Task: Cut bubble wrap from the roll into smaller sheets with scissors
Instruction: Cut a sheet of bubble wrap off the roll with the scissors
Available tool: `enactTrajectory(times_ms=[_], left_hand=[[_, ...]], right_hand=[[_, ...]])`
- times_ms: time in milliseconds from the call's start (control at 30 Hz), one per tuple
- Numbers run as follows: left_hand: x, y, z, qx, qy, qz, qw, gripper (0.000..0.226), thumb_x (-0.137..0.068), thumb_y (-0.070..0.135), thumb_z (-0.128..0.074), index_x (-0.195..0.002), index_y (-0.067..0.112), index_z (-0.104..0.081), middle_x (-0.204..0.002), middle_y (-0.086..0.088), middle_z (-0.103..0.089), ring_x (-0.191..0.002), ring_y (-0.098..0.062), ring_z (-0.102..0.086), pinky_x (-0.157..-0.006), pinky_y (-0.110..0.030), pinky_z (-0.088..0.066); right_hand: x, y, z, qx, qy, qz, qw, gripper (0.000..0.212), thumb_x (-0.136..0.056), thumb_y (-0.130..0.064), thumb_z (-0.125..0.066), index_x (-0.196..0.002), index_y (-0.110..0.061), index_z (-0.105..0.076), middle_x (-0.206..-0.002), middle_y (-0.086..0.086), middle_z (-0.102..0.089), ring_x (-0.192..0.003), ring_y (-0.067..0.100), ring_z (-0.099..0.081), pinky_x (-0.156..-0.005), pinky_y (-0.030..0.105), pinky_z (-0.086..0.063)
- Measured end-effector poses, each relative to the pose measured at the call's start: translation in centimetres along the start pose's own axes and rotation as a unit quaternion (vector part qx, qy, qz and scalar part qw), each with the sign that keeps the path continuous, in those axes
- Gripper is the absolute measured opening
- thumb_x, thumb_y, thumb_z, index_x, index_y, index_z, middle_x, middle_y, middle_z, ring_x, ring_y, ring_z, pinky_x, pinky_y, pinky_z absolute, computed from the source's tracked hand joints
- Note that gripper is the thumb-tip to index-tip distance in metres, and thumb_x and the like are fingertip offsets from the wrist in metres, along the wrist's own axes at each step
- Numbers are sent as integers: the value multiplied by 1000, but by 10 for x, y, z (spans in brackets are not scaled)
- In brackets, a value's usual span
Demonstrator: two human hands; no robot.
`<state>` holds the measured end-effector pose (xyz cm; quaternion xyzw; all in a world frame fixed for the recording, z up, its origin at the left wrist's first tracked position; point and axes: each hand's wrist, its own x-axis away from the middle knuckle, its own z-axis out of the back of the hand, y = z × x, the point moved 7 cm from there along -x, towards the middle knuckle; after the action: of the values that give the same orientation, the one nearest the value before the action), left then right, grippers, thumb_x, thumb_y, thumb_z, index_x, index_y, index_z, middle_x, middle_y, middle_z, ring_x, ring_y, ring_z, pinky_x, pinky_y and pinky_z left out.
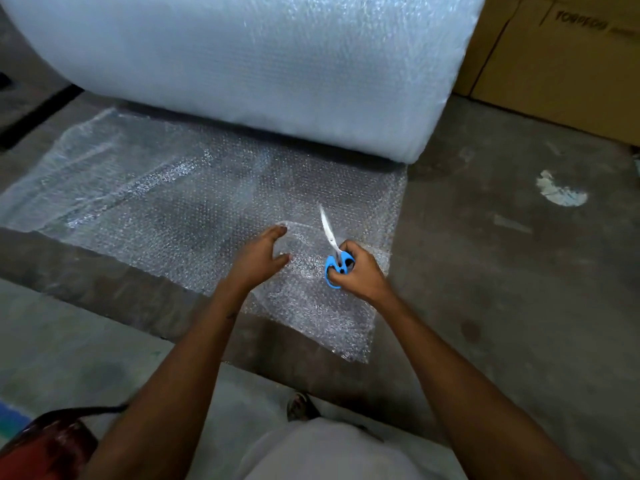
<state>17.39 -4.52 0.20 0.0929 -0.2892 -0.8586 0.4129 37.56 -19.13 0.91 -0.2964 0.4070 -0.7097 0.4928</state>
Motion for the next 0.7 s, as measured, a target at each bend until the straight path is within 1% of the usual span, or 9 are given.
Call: enactTrajectory(times_ms=[100, 167, 267, 333, 433, 533, 600, 667, 700], left_hand=[[1, -10, -3, -12, -33, 5, 999, 84, -93, 36, -84, -162, 10, -44, -169, -12, -41, -157, -29, -40, -126, -39, -32], [5, -14, -6, -21, -45, 9, 999, 87, -92, 36, -85, -163, 10, -42, -170, -14, -40, -156, -31, -40, -124, -39, -33], [12, -16, -6, 12, -26, -4, 1000, 79, -94, 30, -84, -162, 17, -46, -165, -11, -46, -149, -30, -48, -116, -36, -38], [16, -17, -4, 47, -14, -12, 999, 70, -95, 34, -81, -158, 26, -52, -159, -8, -52, -145, -27, -53, -116, -38, -42], [19, -29, -5, 66, -11, 17, 998, 64, -94, 53, -76, -153, 40, -54, -156, -10, -54, -144, -28, -52, -118, -48, -45], [21, -38, -6, 32, -27, 58, 997, 68, -90, 58, -80, -151, 43, -54, -156, -11, -51, -141, -31, -52, -114, -46, -45], [23, -42, -5, -9, -28, 93, 995, 68, -88, 53, -84, -149, 38, -57, -151, -15, -46, -129, -34, -59, -111, -46, -49], [27, -44, -3, -59, -15, 116, 991, 64, -88, 51, -84, -145, 32, -61, -142, -15, -43, -116, -36, -63, -107, -48, -53], [30, -43, -2, -96, 2, 121, 988, 59, -90, 51, -82, -142, 31, -62, -138, -14, -43, -115, -36, -62, -105, -49, -53]], right_hand=[[-6, 1, -2, 29, -22, 8, 999, 28, -79, -37, -77, -90, -26, -53, -75, 0, -63, -63, 11, -55, -64, 45, -53], [-8, 6, -3, 40, -40, 0, 998, 27, -80, -37, -76, -91, -26, -54, -76, 0, -64, -65, 11, -56, -65, 47, -55], [-6, 12, -4, 41, -49, -17, 998, 23, -81, -36, -76, -92, -27, -57, -77, 2, -66, -64, 10, -57, -65, 47, -56], [-5, 13, -1, 49, -49, -11, 998, 22, -83, -34, -76, -89, -26, -56, -74, 2, -64, -61, 8, -53, -61, 41, -52], [-4, 16, 6, 62, -72, 7, 995, 22, -87, -30, -76, -86, -32, -54, -69, -5, -58, -58, 4, -48, -58, 27, -43], [-5, 21, 14, 66, -81, 11, 995, 18, -88, -29, -76, -92, -26, -59, -75, 2, -63, -59, 3, -51, -59, 25, -45], [-7, 22, 18, 70, -92, 21, 993, 18, -88, -28, -76, -92, -24, -58, -77, 5, -64, -59, 3, -51, -58, 24, -44], [-9, 25, 19, 90, -113, 42, 989, 18, -87, -31, -75, -91, -25, -58, -77, 2, -63, -61, 4, -52, -60, 27, -46], [-10, 27, 20, 97, -123, 52, 986, 18, -87, -32, -75, -91, -25, -59, -77, 0, -63, -63, 5, -54, -62, 31, -48]])
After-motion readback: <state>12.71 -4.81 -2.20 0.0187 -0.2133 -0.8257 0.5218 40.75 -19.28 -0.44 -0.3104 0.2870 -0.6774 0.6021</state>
